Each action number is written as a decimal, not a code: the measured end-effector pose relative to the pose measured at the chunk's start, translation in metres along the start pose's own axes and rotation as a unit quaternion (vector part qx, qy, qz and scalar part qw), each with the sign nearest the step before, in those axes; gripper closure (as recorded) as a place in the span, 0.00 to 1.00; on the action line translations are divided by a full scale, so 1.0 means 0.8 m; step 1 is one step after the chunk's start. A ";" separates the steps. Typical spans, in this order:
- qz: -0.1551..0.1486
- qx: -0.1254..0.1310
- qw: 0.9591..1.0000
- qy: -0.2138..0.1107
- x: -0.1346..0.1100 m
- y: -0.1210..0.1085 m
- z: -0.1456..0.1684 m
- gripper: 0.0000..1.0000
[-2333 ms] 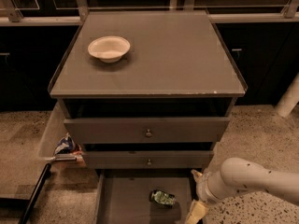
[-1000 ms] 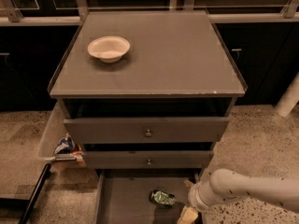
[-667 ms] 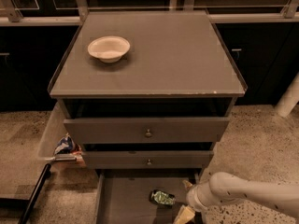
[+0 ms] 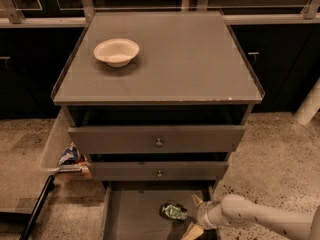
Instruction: Pick green can from bottom drawer and place on counter
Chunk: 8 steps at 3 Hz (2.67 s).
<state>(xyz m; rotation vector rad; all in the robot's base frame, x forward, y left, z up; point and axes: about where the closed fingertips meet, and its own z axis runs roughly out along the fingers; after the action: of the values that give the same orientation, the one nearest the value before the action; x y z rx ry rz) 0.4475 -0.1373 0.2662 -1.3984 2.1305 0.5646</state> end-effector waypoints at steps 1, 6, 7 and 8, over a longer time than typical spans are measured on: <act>0.000 0.000 1.000 0.000 0.000 0.000 0.000 0.00; -0.119 0.090 0.988 0.031 0.040 -0.067 0.110 0.00; -0.114 0.095 0.989 0.021 0.047 -0.084 0.123 0.00; -0.101 0.083 0.991 0.000 0.051 -0.090 0.133 0.00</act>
Offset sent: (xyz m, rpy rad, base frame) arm 0.0044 0.0017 -0.0275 0.0422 -0.0079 0.0093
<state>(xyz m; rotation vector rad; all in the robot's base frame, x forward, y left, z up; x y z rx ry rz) 0.5219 -0.1293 0.1537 -1.4947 1.9568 0.3008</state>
